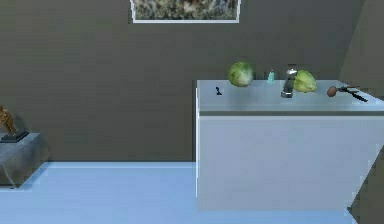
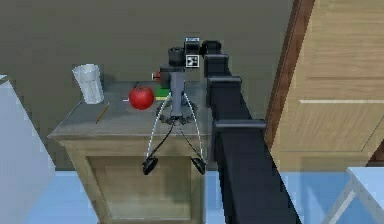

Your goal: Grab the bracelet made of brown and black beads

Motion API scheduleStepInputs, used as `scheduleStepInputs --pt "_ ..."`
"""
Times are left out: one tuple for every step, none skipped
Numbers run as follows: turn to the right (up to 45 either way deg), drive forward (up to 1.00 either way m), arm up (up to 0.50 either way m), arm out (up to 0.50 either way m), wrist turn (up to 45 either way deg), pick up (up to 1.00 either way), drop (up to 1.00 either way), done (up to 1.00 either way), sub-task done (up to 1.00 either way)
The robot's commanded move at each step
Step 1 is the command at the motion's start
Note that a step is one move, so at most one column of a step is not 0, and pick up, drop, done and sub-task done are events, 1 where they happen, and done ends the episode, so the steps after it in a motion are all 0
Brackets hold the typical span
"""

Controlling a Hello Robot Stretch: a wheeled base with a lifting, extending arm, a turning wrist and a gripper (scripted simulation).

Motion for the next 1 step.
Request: scheduleStepInputs --pt "0.0 0.0 0.0 0.0 45.0 0.0 0.0 0.0 0.0"
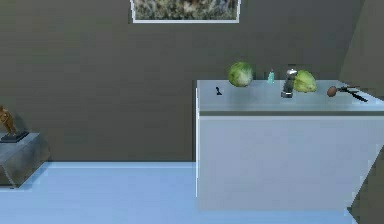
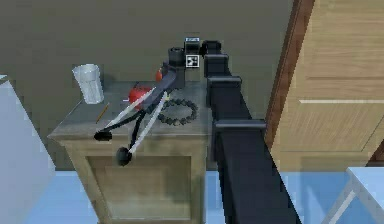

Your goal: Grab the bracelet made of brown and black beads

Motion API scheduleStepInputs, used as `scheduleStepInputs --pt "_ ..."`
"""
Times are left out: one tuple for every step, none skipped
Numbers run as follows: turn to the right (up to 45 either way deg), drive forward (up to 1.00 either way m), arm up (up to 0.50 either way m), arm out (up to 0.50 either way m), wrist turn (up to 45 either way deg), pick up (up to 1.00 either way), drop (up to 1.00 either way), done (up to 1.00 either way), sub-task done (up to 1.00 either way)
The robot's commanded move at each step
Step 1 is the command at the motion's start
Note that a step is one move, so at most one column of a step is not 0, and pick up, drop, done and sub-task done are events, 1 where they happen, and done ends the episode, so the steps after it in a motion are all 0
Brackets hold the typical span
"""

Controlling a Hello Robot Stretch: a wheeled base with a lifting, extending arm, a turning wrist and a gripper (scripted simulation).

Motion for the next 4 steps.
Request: scheduleStepInputs --pt "0.0 0.0 0.0 0.0 45.0 0.0 0.0 0.0 0.0" --pt "0.0 0.0 0.0 0.0 45.0 0.0 0.0 0.0 0.0" --pt "0.0 0.0 0.0 0.0 36.0 0.0 0.0 0.0 0.0" --pt "0.0 0.0 -0.16 0.0 0.0 0.0 0.0 0.0 0.0"
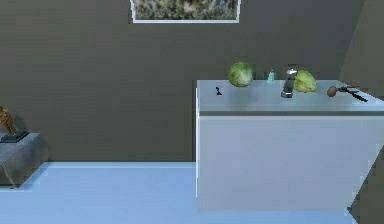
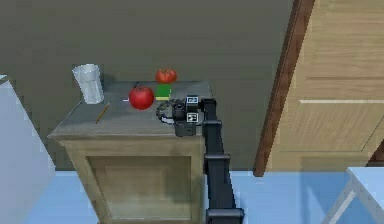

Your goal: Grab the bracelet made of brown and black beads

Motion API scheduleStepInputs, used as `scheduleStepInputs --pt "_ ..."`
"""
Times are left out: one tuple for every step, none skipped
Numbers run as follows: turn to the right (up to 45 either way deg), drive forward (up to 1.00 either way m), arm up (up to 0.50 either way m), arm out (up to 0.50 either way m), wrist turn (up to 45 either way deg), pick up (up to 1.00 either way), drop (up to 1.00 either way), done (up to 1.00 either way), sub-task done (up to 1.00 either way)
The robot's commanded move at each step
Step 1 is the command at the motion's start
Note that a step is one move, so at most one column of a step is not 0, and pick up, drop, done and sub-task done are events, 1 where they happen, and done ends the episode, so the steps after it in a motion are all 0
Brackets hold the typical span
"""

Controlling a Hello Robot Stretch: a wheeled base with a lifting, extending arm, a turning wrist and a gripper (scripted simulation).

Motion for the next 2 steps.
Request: scheduleStepInputs --pt "0.0 0.0 0.0 0.0 0.0 1.0 0.0 0.0 0.0" --pt "0.0 0.0 0.1 0.0 0.0 0.0 0.0 0.0 0.0"
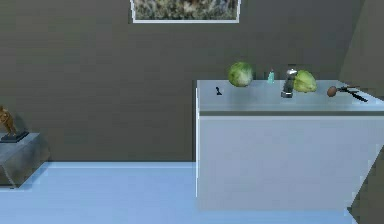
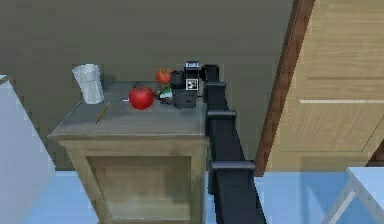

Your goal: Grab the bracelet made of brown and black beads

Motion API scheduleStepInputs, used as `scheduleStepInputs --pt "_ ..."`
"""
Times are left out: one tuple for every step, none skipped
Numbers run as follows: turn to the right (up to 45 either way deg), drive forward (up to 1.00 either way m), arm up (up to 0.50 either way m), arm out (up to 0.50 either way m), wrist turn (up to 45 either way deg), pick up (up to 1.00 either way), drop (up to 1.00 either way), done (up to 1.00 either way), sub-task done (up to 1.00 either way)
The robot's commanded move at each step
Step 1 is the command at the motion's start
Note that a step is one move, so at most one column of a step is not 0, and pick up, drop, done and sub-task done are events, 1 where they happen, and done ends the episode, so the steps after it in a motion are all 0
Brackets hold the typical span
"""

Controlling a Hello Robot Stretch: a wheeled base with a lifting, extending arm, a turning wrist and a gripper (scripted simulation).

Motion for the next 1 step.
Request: scheduleStepInputs --pt "0.0 0.0 0.0 0.0 0.0 0.0 0.0 1.0 0.0"
